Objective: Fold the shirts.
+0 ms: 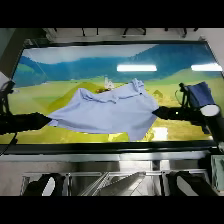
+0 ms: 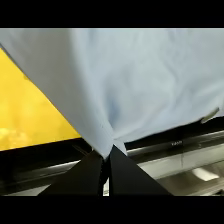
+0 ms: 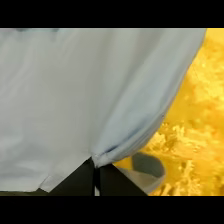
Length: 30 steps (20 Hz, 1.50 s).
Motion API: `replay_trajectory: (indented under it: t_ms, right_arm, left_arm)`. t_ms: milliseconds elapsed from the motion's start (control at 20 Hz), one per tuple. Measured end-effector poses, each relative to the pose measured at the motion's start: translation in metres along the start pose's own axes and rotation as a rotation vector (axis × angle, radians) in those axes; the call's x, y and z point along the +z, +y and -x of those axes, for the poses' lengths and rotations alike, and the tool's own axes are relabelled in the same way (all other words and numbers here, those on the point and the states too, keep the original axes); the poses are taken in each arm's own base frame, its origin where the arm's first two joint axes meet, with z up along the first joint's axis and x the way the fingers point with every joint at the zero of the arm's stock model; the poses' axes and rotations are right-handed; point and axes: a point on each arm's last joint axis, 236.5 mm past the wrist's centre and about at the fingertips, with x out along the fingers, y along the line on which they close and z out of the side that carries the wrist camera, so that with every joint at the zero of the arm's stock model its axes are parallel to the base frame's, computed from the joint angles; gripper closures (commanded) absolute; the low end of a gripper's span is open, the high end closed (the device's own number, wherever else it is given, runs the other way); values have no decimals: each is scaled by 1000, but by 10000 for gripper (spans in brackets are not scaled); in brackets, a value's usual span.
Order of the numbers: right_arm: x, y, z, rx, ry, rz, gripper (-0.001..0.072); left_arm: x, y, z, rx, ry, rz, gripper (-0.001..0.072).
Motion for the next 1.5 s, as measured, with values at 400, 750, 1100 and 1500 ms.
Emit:
replay_trajectory:
  t_ms: [400,750,1100,1500]
  right_arm:
    - [27,80,185,-316,-282,395,693]
    - [18,118,283,-453,-349,493,694]
    - [51,169,359,-465,-541,550,694]
    - [121,147,309,-515,-441,510,693]
  left_arm:
    - [17,-44,109,205,-195,-322,693]
    - [29,-98,167,271,-209,-631,692]
    - [72,-147,218,254,-423,-706,693]
    - [127,-97,181,591,-418,-596,692]
